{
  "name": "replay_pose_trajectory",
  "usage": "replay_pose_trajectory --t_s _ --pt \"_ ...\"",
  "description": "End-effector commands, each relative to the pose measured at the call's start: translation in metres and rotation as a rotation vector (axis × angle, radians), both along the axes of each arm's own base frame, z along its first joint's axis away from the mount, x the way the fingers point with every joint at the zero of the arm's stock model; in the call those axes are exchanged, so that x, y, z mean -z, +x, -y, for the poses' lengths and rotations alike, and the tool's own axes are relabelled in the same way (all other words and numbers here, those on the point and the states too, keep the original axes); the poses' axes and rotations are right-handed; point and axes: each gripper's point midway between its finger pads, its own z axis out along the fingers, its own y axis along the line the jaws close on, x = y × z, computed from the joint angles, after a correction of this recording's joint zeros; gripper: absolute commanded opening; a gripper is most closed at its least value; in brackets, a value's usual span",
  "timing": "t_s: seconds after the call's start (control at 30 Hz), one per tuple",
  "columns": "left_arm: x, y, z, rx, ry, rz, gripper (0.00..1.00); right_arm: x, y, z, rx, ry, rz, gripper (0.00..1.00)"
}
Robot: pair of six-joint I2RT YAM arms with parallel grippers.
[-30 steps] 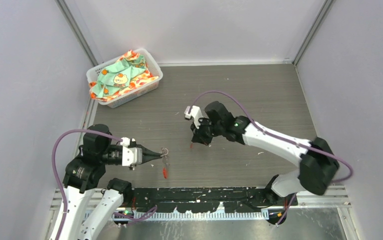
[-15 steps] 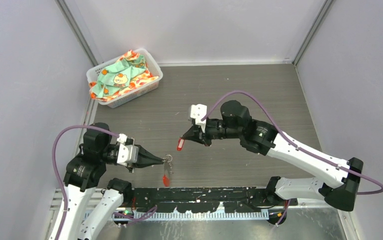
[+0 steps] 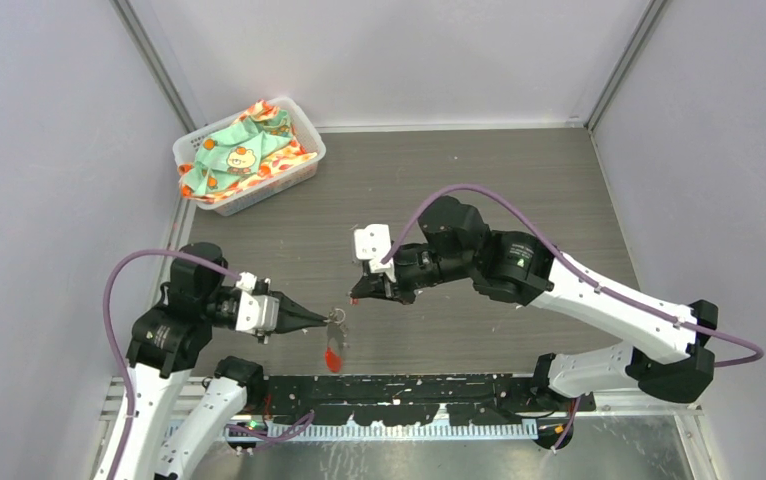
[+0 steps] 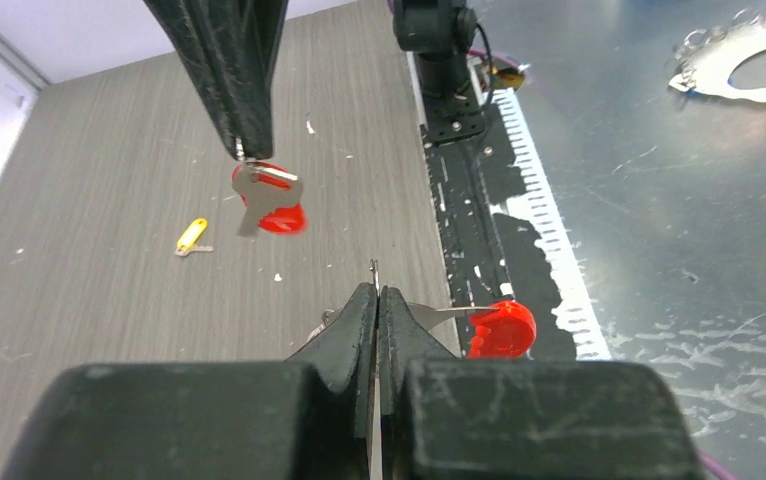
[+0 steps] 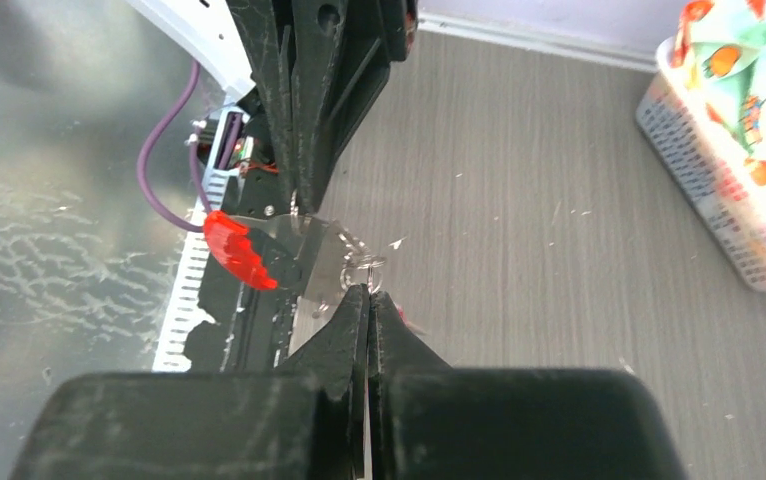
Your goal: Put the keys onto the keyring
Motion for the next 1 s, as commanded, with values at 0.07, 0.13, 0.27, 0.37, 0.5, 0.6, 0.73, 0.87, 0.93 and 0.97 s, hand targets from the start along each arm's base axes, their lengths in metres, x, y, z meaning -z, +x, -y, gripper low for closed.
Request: replay_pose_trajectory --t_s 0.07,0.13,0.27,0.37,0.5,0.6,0.73,0.87,0.93,0.97 --pt "-0.007 0.019 -0.004 -0.092 -0.008 0.241 0.00 -0.005 -0.009 0.006 0.057 -0.057 -0.104 0.01" --pt "-0.009 0.028 -0.005 -0.137 -0.023 0.287 0.00 -0.002 -0.012 0.006 0.075 -0.065 -0.144 0.01" --pt "-0.010 0.039 -0.007 -0.189 -0.035 0.354 0.00 0.006 -0.019 0.000 0.105 -0.068 -0.188 0.01" --pt "-0.014 0.053 -0.009 -0.249 -0.042 0.400 0.00 0.005 -0.017 -0.011 0.138 -0.021 -0.185 0.01" --pt "-0.020 0.069 -0.013 -0.327 -0.052 0.451 0.00 0.002 -0.012 -0.029 0.189 0.055 -0.160 0.01" --pt "-0.023 0.075 -0.015 -0.357 -0.056 0.461 0.00 0.004 -0.007 -0.039 0.235 0.070 -0.126 0.01" --pt "-0.020 0.075 -0.016 -0.360 -0.055 0.471 0.00 0.007 0.004 -0.047 0.323 0.090 -0.075 0.01" --pt "-0.015 0.072 -0.016 -0.352 -0.053 0.490 0.00 0.006 0.012 -0.053 0.384 0.130 -0.055 0.01" --pt "-0.014 0.072 -0.016 -0.347 -0.052 0.505 0.00 0.007 0.015 -0.055 0.403 0.136 -0.050 0.01" --pt "-0.013 0.071 -0.016 -0.344 -0.051 0.513 0.00 0.008 0.017 -0.055 0.416 0.135 -0.046 0.01"
